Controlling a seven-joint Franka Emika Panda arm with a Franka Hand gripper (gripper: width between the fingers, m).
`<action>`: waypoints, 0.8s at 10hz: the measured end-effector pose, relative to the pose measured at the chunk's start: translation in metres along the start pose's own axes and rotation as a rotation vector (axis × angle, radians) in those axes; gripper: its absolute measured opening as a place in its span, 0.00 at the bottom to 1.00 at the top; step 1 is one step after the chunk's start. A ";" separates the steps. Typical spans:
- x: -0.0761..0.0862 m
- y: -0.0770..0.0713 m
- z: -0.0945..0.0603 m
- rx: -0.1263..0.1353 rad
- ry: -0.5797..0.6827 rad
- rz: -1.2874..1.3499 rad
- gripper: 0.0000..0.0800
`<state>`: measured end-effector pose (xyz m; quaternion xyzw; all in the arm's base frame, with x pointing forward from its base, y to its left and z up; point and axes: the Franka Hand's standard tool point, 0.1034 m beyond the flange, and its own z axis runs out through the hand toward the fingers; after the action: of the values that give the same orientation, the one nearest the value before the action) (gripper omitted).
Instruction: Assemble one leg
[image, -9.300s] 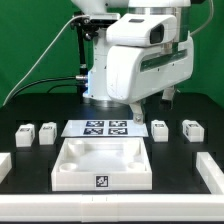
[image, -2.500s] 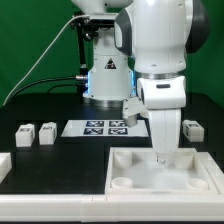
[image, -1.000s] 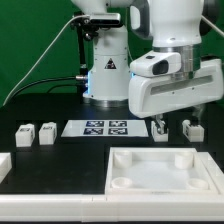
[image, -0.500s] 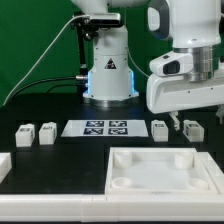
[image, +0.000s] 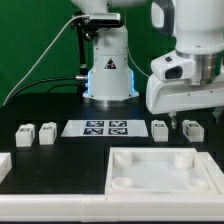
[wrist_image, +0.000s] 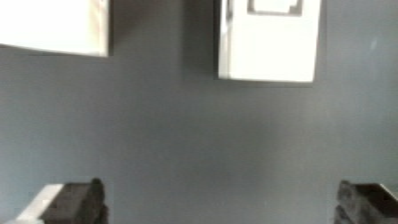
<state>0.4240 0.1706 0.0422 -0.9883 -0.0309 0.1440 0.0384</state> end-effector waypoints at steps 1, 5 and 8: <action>-0.008 -0.006 0.011 0.013 -0.091 0.034 0.81; -0.023 -0.008 0.028 0.006 -0.457 0.011 0.81; -0.025 -0.007 0.043 0.007 -0.496 0.013 0.81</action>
Offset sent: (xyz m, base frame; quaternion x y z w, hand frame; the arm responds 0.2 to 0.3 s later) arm -0.0106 0.0030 -0.0045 0.0008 -0.2549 -0.0266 0.9666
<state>0.3876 0.1783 0.0086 -0.9228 -0.0324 0.3825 0.0320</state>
